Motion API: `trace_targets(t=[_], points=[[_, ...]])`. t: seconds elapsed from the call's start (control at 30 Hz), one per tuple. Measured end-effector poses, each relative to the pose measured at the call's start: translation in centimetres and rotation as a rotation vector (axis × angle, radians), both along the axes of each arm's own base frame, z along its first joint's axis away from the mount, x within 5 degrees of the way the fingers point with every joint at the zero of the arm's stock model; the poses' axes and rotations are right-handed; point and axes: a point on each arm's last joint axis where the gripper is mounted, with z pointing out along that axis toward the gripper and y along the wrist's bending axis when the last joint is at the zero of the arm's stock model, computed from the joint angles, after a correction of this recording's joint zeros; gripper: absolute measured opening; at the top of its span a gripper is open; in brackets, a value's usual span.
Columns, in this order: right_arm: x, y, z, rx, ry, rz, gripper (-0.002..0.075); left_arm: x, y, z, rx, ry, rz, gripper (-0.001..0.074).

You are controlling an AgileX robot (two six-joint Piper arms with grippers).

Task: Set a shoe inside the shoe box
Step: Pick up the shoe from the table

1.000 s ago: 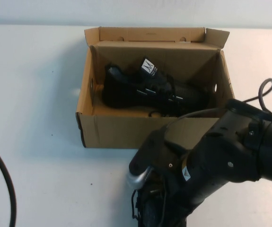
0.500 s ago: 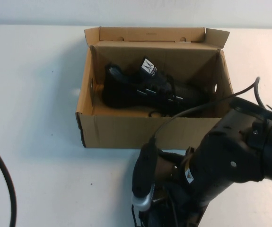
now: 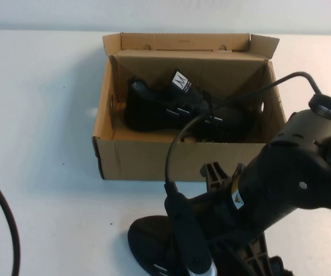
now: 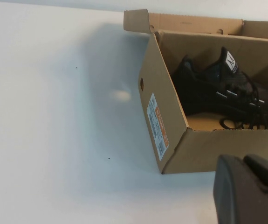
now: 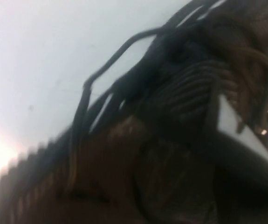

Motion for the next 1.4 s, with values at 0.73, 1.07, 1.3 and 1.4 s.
trace_targets(t=[0.73, 1.07, 1.3, 1.4], points=[[1.8, 1.6, -2.5, 0.004, -0.049, -0.027, 0.0173, -0.2, -0.1, -0.4, 0.011, 0.043, -0.013, -0.0001], [1.7, 1.4, 0.2, 0.148, -0.087, -0.183, 0.048, -0.2, -0.1, -0.4, 0.013, 0.045, -0.014, -0.0001], [0.3, -0.3, 3.8, 0.247, -0.122, -0.243, 0.0487, -0.2, -0.1, -0.4, 0.013, 0.045, -0.014, -0.0001], [-0.1, -1.0, 4.0, 0.215, -0.093, -0.293, 0.0484, -0.2, -0.1, -0.4, 0.013, 0.045, -0.014, -0.0001]])
